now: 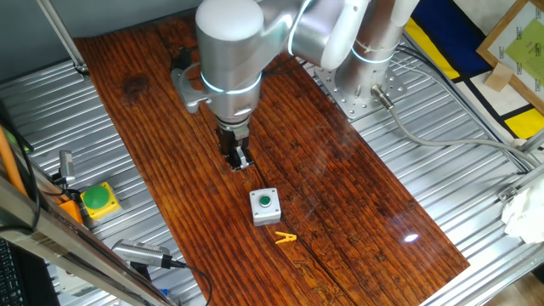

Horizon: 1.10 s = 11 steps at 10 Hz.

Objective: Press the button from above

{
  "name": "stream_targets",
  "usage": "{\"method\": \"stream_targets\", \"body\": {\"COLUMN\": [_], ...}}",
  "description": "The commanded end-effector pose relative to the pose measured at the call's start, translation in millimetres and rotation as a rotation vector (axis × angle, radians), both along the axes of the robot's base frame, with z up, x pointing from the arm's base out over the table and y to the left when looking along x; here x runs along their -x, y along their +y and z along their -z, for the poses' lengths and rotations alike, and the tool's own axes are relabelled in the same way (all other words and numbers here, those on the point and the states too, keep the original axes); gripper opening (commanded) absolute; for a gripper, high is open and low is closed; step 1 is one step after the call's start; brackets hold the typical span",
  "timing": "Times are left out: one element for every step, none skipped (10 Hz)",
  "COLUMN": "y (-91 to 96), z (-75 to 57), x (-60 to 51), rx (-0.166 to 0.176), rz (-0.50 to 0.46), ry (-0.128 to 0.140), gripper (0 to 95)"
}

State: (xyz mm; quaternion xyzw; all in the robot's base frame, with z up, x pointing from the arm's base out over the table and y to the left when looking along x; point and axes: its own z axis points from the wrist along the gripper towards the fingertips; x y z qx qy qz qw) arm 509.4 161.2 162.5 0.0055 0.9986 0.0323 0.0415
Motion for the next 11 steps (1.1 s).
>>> {"method": "stream_targets", "body": {"y": [-0.3,-0.7,-1.1,-1.2,-1.3,-1.3,-1.3,-1.3,-1.3,-1.3,-1.3], "z": [3.1,4.9,6.7,7.2,7.2,7.0,6.1,5.9,5.8,5.8,5.8], "x": [4.5,8.5,12.6,14.1,14.3,14.4,14.4,14.4,14.4,14.4,14.4], "rx": [-0.001,-0.002,0.000,0.000,0.006,0.007,0.012,0.012,0.012,0.013,0.012], "rz": [0.002,0.003,0.006,0.008,0.007,0.009,0.014,0.012,0.009,0.007,0.004], "ry": [-0.014,-0.022,-0.022,-0.021,-0.018,-0.014,-0.006,-0.004,-0.002,-0.002,-0.002], "gripper": [0.0,0.0,0.0,0.0,0.0,0.0,0.0,0.0,0.0,0.0,0.0]}}
